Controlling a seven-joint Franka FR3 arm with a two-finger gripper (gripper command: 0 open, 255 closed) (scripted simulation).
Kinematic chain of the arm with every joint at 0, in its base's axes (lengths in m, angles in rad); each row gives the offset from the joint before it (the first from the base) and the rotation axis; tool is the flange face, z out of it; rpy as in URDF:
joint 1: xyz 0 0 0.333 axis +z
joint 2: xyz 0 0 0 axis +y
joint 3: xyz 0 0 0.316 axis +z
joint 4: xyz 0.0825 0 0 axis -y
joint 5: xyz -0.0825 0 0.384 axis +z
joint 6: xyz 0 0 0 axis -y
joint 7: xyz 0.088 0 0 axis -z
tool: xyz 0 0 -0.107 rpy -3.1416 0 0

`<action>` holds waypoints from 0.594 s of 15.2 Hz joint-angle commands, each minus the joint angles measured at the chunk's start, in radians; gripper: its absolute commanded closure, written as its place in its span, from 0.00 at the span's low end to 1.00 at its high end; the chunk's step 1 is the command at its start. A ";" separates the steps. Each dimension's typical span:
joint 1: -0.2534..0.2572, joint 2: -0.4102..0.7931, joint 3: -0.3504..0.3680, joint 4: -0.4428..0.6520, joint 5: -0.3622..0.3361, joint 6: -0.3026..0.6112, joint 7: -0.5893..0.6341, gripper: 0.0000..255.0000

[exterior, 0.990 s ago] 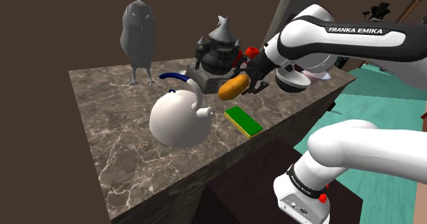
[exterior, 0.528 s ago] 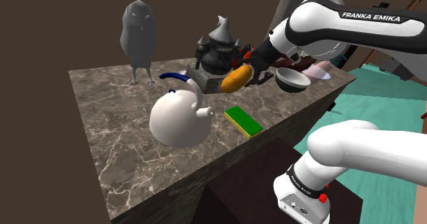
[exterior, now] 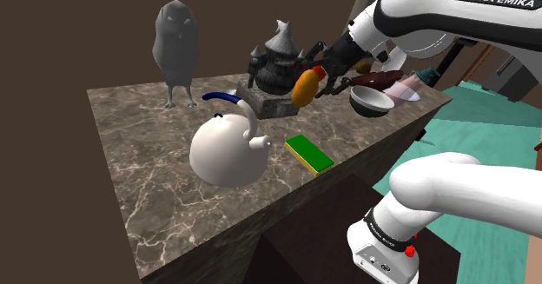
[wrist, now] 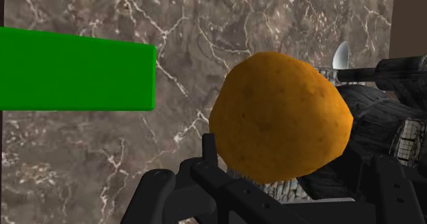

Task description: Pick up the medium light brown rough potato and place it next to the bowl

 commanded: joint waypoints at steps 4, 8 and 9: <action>-0.026 -0.011 -0.067 0.029 -0.045 -0.060 -0.036 1.00; -0.068 -0.018 -0.178 0.020 -0.107 -0.099 -0.132 1.00; -0.079 -0.015 -0.205 0.021 -0.123 -0.108 -0.156 1.00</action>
